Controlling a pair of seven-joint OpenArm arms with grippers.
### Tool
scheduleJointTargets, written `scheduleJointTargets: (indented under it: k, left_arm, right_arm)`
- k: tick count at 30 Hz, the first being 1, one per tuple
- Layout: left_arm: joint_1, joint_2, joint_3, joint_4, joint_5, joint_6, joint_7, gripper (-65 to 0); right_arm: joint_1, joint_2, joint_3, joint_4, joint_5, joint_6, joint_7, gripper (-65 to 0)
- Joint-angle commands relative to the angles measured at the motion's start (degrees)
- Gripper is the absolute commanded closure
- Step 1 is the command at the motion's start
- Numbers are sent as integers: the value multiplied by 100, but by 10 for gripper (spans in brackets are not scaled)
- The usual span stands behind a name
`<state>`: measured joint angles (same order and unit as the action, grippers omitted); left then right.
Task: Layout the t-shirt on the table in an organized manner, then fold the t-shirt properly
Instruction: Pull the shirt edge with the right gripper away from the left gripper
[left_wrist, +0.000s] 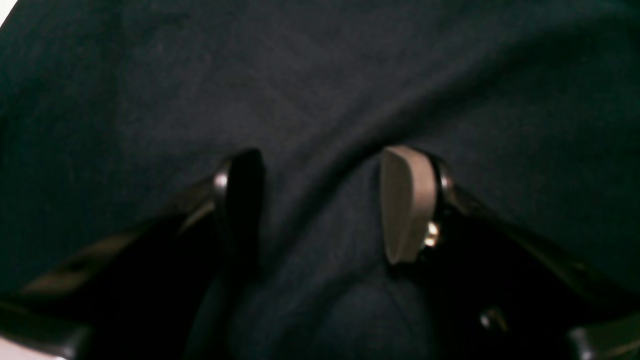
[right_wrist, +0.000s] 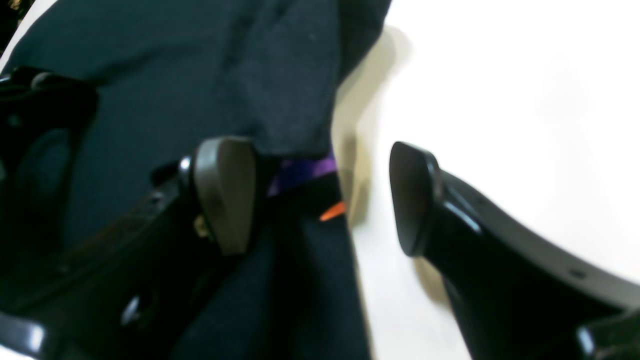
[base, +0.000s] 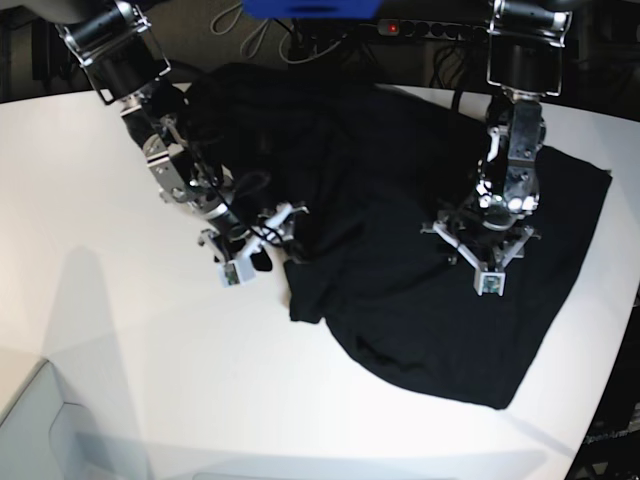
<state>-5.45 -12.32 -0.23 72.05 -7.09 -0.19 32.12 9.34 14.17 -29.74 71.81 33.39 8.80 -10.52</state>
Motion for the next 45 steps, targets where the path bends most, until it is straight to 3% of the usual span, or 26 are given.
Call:
scheduleJointTargets:
  k: [1,4,12,14,17,20,21,27,32,35,38,40,42,45]
  left_arm:
    - [13,-21,1,8,107,41,291,-362]
    - [13,-12,10,8,107,41,274,-362]
    - [13,-12,10,8,107,41,283,-362]
    - [13,-12,10,8,107,41,283,-362]
    - [13,-12,1,8,107,41,291,-362]
    - [13,-12,1,8,107,41,291,-362]
    - [13,-21,1,8,107,41,291,-362]
    - [93,-39,1,17,107,41,300,-362]
    - [321,-47,-8,465,107,41,300,-362]
    - [488,-56,-8,957,107,41,300,-362]
    - [559,-56,-8,1204,107,41,309,-362]
    - [567,-56,-8,1283,107,41,309,-362]
    - [567,-56,-8,1300,107,41,344,-362]
    - [532,-56,-8,1432,107,41,687,-362]
  right_arm:
    - [107,-6,42,217,59,259,160,-426]
    - [99,-6,42,278,59,681,160,-425]
    - [169,-130,42,41,59,751,186,-402]
    - [292,-165,42,-144,59,751,186,-334]
    - [424,-209,130,-372,59,751,195,-181]
    - [468,-253,552,-381,59,751,195,-26]
    - [485,-253,763,-364,68,751,195,0]
    - [951,-165,1826,-522,50,760,160,0]
    - [1980,81,1923,-1673,50,769,195,0]
    - [2806,99,1914,-2869,42,1032,230,0]
    - [3518,55,1906,-3968,33,1446,582,0]
    - [3879,-59,1897,-4531,24,1542,881,-3]
    - [4151,-121,1897,-4909,-161,1542,1101,-63]
    - [4257,-121,1914,-4891,-688,1533,1250,-203]
